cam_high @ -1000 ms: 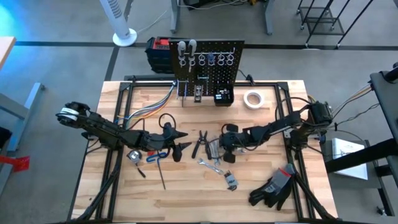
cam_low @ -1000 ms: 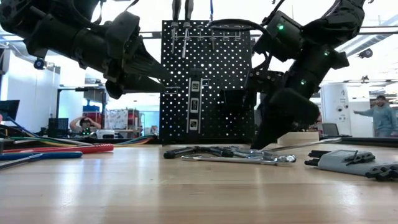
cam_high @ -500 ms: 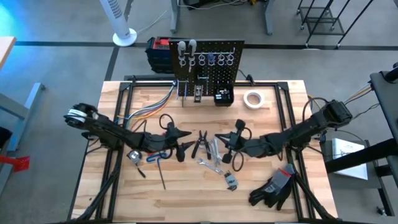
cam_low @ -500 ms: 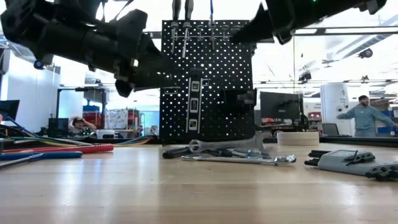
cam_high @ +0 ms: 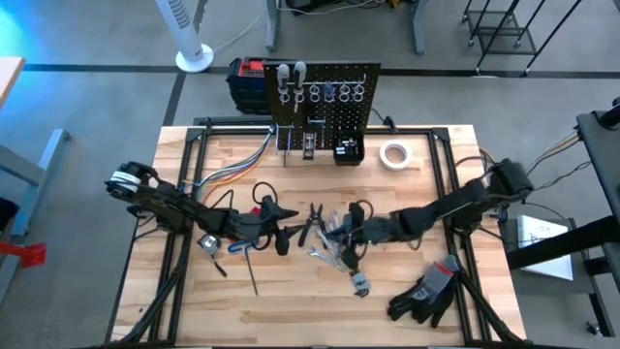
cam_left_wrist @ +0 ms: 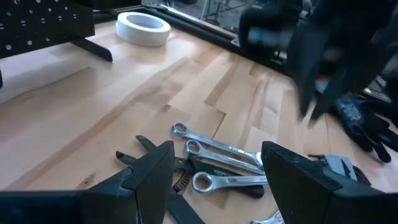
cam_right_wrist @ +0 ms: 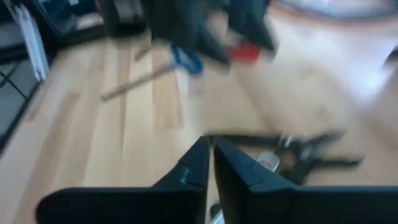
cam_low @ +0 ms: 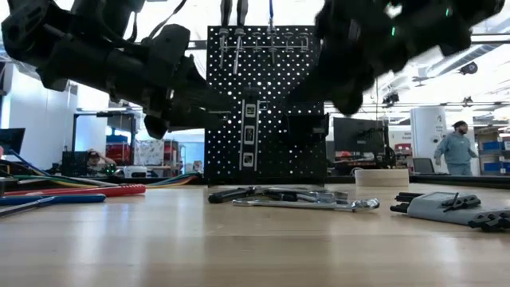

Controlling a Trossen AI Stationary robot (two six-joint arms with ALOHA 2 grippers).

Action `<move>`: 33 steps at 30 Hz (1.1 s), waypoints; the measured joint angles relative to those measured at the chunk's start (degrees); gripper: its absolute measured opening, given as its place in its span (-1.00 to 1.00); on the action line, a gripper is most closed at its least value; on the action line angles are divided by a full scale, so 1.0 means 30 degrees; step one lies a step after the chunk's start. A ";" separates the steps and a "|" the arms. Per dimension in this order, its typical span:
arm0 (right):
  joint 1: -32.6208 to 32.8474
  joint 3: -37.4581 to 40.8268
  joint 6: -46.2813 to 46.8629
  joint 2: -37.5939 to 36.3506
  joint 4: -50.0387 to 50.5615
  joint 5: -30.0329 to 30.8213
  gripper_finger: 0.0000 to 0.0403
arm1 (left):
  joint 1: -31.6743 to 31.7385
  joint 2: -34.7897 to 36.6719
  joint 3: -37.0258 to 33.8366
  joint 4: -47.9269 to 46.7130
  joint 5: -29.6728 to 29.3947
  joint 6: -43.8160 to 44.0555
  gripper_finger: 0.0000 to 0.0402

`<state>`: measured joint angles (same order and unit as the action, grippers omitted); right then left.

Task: Hang tools onto peg board
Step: Hang the wrench on the peg board

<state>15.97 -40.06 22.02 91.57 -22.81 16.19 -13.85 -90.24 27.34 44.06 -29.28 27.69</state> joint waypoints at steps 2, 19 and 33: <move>0.0004 -0.0248 0.1194 0.1317 0.0120 0.0006 -0.75 | 0.0000 0.0172 -0.0018 -0.0190 -0.0007 0.0010 0.15; 0.0210 -0.6586 0.4571 0.6619 1.0809 0.0010 0.03 | -0.0511 0.0760 -0.0051 -0.2657 -0.0100 0.0605 0.15; 0.0306 -0.7503 0.4198 0.6959 1.3515 -0.0736 -0.87 | -0.0678 0.0760 -0.0091 -0.3518 -0.0583 0.0981 0.15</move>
<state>16.88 -62.57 34.61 112.44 17.74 13.98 -15.88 -87.96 27.07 33.51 -31.03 30.64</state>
